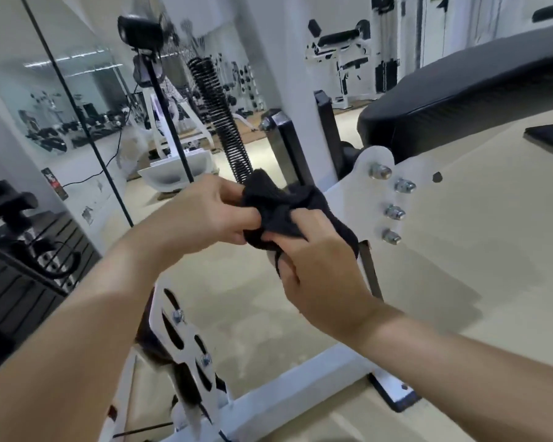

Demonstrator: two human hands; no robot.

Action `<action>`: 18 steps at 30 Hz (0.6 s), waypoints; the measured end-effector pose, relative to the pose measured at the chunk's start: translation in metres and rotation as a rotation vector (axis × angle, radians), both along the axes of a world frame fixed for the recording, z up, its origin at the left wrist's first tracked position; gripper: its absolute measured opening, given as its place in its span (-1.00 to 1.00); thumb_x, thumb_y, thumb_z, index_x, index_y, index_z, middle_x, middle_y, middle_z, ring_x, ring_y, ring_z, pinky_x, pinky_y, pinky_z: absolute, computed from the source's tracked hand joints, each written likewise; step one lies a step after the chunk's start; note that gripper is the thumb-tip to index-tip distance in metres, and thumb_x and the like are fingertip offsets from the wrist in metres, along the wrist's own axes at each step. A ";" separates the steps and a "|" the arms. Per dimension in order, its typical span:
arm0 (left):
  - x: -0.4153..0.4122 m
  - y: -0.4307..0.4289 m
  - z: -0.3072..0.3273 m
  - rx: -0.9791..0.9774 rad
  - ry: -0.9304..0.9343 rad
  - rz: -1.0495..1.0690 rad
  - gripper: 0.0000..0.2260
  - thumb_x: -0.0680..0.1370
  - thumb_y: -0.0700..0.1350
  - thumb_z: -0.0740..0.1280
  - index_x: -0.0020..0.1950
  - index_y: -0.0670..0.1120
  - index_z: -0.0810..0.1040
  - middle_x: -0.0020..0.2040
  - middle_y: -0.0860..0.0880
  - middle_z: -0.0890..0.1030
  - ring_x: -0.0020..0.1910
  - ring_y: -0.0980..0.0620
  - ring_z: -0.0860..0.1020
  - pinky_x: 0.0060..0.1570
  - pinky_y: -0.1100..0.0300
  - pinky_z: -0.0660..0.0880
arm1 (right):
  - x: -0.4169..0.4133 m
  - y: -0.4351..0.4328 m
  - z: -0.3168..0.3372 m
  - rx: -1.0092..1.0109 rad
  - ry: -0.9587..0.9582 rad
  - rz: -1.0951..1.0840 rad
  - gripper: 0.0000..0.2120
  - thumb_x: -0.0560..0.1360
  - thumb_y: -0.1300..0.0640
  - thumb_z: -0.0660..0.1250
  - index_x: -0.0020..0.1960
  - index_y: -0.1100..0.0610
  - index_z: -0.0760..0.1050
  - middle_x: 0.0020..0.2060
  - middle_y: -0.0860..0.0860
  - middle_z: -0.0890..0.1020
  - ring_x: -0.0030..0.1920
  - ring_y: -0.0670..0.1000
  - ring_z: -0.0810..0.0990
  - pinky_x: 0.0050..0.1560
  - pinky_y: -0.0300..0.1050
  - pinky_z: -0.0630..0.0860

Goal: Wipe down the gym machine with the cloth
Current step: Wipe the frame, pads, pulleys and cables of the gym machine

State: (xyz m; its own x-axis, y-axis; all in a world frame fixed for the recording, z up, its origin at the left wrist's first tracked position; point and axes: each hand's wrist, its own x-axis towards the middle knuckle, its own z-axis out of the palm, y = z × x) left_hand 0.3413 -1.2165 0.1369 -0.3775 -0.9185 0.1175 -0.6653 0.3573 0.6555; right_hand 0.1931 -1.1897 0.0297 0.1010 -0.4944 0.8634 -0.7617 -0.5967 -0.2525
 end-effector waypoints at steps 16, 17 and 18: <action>-0.023 0.004 -0.027 -0.185 0.000 -0.046 -0.92 0.44 -0.12 0.48 -0.23 -0.01 0.62 -0.36 -0.02 0.61 -0.50 0.11 0.54 -0.48 0.32 0.43 | -0.030 0.004 -0.006 0.275 0.100 -0.002 -0.83 0.46 0.23 0.28 0.03 0.16 0.54 -0.24 0.01 0.54 -0.21 0.07 0.52 -0.27 -0.05 0.44; -0.024 0.005 -0.028 -0.184 -0.057 -0.080 -0.95 0.44 -0.09 0.48 -0.20 0.05 0.66 -0.35 -0.02 0.63 -0.50 0.15 0.53 -0.47 0.34 0.43 | -0.031 0.006 -0.008 0.302 0.115 -0.031 -0.89 0.44 0.21 0.28 -0.05 0.14 0.53 -0.32 -0.03 0.51 -0.29 0.07 0.52 -0.35 -0.08 0.39; -0.024 0.006 -0.028 -0.185 -0.102 -0.108 -0.94 0.44 -0.07 0.48 -0.17 0.11 0.68 -0.35 0.00 0.64 -0.51 0.18 0.52 -0.47 0.36 0.44 | -0.031 0.006 -0.007 0.298 0.118 -0.068 -0.94 0.42 0.18 0.30 -0.12 0.13 0.51 -0.40 -0.06 0.47 -0.37 0.07 0.51 -0.42 -0.11 0.36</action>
